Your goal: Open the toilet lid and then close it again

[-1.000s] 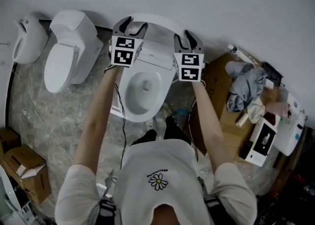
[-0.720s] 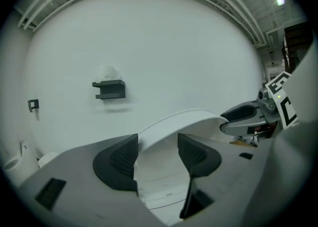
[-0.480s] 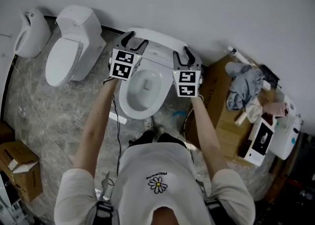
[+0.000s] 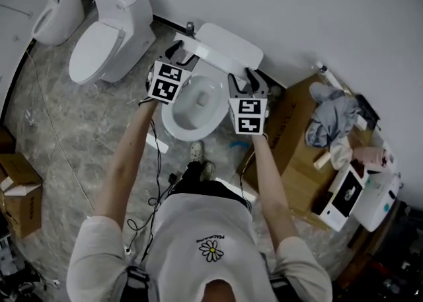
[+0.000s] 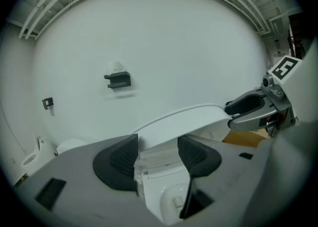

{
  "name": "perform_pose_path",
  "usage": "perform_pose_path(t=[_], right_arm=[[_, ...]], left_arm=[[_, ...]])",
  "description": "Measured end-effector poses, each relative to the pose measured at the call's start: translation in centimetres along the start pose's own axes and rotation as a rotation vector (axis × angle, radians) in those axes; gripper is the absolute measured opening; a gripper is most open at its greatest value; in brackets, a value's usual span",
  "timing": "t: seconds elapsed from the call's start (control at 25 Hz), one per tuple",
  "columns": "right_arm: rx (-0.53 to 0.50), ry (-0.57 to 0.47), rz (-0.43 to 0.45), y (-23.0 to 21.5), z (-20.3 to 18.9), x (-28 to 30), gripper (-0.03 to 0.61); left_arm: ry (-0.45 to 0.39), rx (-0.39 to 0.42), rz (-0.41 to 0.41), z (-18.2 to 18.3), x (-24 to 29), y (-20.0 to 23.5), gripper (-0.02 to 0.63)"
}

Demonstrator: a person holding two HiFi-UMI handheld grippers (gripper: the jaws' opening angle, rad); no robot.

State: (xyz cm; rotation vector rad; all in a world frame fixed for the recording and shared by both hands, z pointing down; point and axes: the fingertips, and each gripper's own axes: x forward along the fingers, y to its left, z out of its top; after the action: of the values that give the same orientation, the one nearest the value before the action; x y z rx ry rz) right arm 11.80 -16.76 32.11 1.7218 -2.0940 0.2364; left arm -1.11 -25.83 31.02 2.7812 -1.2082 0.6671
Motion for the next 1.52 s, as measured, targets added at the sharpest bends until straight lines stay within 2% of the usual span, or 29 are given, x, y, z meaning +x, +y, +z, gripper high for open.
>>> perform_pose_path(t=[0.28, 0.56, 1.2, 1.44, 1.52], right_arm=[[-0.005, 0.018, 0.062, 3.3, -2.5, -1.7, 0.215], [0.036, 0.081, 0.106, 6.1, -4.9, -2.7, 0.215], [0.069, 0.239, 0.065, 12.7, -12.9, -4.5, 0.215], [0.202, 0.289, 0.063, 13.9, -16.1, -5.0, 0.196], [0.199, 0.309, 0.057, 14.6, -17.1, -5.0, 0.192]], left_arm=[[0.094, 0.062, 0.001, -3.7, -2.2, -0.9, 0.267], [0.118, 0.085, -0.009, -7.1, -4.3, -1.5, 0.267], [0.269, 0.203, -0.183, -17.1, -8.7, -4.0, 0.268], [0.335, 0.218, -0.256, -20.9, -9.9, -5.2, 0.267], [0.353, 0.22, -0.278, -22.1, -10.2, -5.4, 0.267]])
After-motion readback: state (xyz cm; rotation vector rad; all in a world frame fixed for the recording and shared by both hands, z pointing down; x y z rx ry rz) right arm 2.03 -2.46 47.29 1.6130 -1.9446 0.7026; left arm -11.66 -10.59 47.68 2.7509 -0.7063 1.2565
